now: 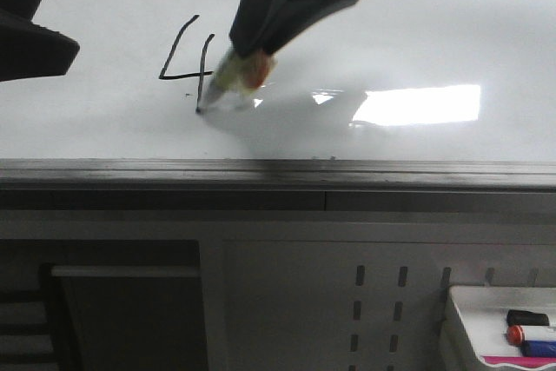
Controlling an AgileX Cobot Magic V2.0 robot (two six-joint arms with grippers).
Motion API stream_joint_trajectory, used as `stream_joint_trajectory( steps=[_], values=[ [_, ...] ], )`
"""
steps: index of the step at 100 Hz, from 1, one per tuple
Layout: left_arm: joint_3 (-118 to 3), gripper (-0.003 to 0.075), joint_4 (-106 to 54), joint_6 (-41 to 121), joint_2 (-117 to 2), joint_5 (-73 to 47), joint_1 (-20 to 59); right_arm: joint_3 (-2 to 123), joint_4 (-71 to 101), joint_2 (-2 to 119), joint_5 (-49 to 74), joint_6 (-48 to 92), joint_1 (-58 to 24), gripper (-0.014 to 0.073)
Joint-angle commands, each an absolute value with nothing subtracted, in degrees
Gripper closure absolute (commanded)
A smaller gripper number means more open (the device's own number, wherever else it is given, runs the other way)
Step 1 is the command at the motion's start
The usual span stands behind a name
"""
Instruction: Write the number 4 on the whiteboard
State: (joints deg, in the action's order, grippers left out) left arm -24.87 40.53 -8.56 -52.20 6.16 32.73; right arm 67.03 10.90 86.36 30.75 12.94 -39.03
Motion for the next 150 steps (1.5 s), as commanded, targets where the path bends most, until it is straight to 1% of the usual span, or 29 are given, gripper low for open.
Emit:
stream_joint_trajectory(
  steps=[1, 14, 25, 41, 55, 67, 72, 76, 81, 97, 98, 102, 105, 106, 107, 109, 111, 113, 114, 116, 117, 118, 119, 121, 124, 128, 132, 142, 150],
  values=[
    [-26.4, 0.037, 39.9, -9.3, -52.2, 12.4, 32.9, 66.9, 10.2, 84.3, 30.1, 13.6, -40.4, 0.0658],
    [-26.4, 0.037, 42.6, -9.3, -55.9, 16.9, 32.9, 67.2, 10.2, 82.7, 30.0, 13.6, -42.7, 0.0658],
    [-26.4, 0.037, 46.8, -9.3, -60.3, 18.9, 32.9, 69.0, 10.2, 81.4, 33.2, 13.6, -44.5, 0.0658],
    [-26.4, 0.037, 46.8, -9.3, -65.6, 21.9, 32.9, 72.2, 10.3, 81.0, 37.9, 13.6, -46.3, 0.0658],
    [-26.5, 0.037, 46.3, -9.3, -67.8, 25.9, 32.9, 73.1, 10.4, 81.0, 38.8, 13.6, -48.4, 0.0658],
    [-26.5, 0.038, 45.2, -9.3, -68.0, 26.2, 32.9, 73.2, 10.7, 81.0, 40.1, 13.6, -49.3, 0.0658],
    [-26.5, 0.0395, 45.2, -9.3, -68.0, 26.2, 32.9, 73.2, 10.8, 81.0, 40.5, 13.6, -49.4, 0.0658],
    [-26.5, 0.0421, 45.2, -9.3, -68.0, 26.3, 32.9, 73.2, 10.8, 81.0, 40.5, 13.6, -49.4, 0.0658],
    [-26.5, 0.0472, 45.2, -9.3, -68.0, 26.3, 32.9, 73.2, 10.8, 81.0, 40.9, 13.6, -49.4, 0.0658],
    [-26.5, 0.073, 45.2, -9.3, -68.0, 26.5, 32.9, 73.2, 10.8, 81.2, 41.4, 13.6, -49.4, 0.0653],
    [-26.5, 0.0741, 45.2, -9.3, -68.0, 26.5, 32.9, 73.2, 10.8, 81.2, 41.4, 13.6, -49.4, 0.0648],
    [-26.5, 0.0741, 45.2, -9.3, -68.0, 26.6, 32.9, 73.2, 10.8, 81.2, 41.4, 13.6, -49.4, 0.0613],
    [-26.5, 0.0741, 45.2, -9.3, -68.0, 26.8, 32.9, 73.2, 10.8, 81.2, 41.4, 13.6, -49.4, 0.055],
    [-26.5, 0.0741, 45.2, -9.3, -68.0, 26.8, 32.9, 73.2, 10.8, 81.2, 41.3, 13.6, -49.4, 0.0517],
    [-26.5, 0.0741, 45.2, -9.3, -68.0, 26.8, 32.9, 73.2, 10.8, 81.2, 41.3, 13.6, -49.4, 0.0517],
    [-26.5, 0.0741, 45.2, -9.3, -68.0, 26.8, 32.9, 73.2, 10.7, 81.2, 41.2, 13.6, -49.4, 0.0459],
    [-26.5, 0.0741, 45.0, -9.3, -68.0, 26.8, 32.9, 73.2, 10.5, 81.2, 40.9, 13.6, -49.4, 0.037],
    [-26.5, 0.0741, 44.4, -9.4, -68.0, 26.8, 32.9, 73.2, 10.3, 81.2, 40.7, 13.6, -49.4, 0.0323],
    [-26.5, 0.0741, 43.8, -9.7, -68.0, 26.8, 32.9, 73.2, 10.1, 81.2, 40.6, 13.6, -49.4, 0.0276],
    [-26.5, 0.0741, 43.0, -10.0, -68.0, 26.5, 32.9, 73.2, 9.6, 81.2, 40.2, 13.6, -49.4, 0.023],
    [-26.5, 0.0741, 41.9, -10.1, -68.0, 26.4, 32.9, 73.2, 9.3, 81.2, 40.0, 13.6, -49.4, 0.0186],
    [-26.5, 0.0741, 41.2, -10.1, -68.0, 26.1, 32.9, 73.2, 9.1, 81.1, 39.8, 13.6, -49.4, 0.0165],
    [-26.5, 0.0741, 39.6, -10.1, -68.0, 25.9, 32.9, 73.2, 8.7, 81.1, 39.7, 13.6, -49.3, 0.0125],
    [-26.5, 0.0741, 36.9, -10.1, -68.0, 25.4, 32.9, 73.2, 8.2, 81.1, 39.3, 13.6, -49.3, 0.0076],
    [-26.5, 0.0741, 32.8, -10.1, -68.0, 24.5, 32.9, 73.2, 8.1, 80.9, 38.6, 13.6, -48.9, 0.0032],
    [-26.5, 0.0741, 25.8, -10.1, -68.0, 23.2, 32.9, 73.2, 7.8, 80.6, 38.2, 13.6, -48.4, 0.0009],
    [-26.5, 0.0741, 19.6, -10.1, -68.0, 22.6, 32.6, 73.2, 7.8, 80.3, 38.0, 13.6, -48.1, 0.0013],
    [-26.6, 0.0741, 5.0, -10.1, -68.4, 22.4, 30.9, 73.2, 7.7, 79.4, 37.9, 13.6, -47.2, 0.0049],
    [-27.7, 0.0741, -2.1, -10.1, -69.0, 19.2, 29.3, 73.2, 7.7, 79.1, 38.0, 13.6, -46.5, 0.0077]
  ],
)
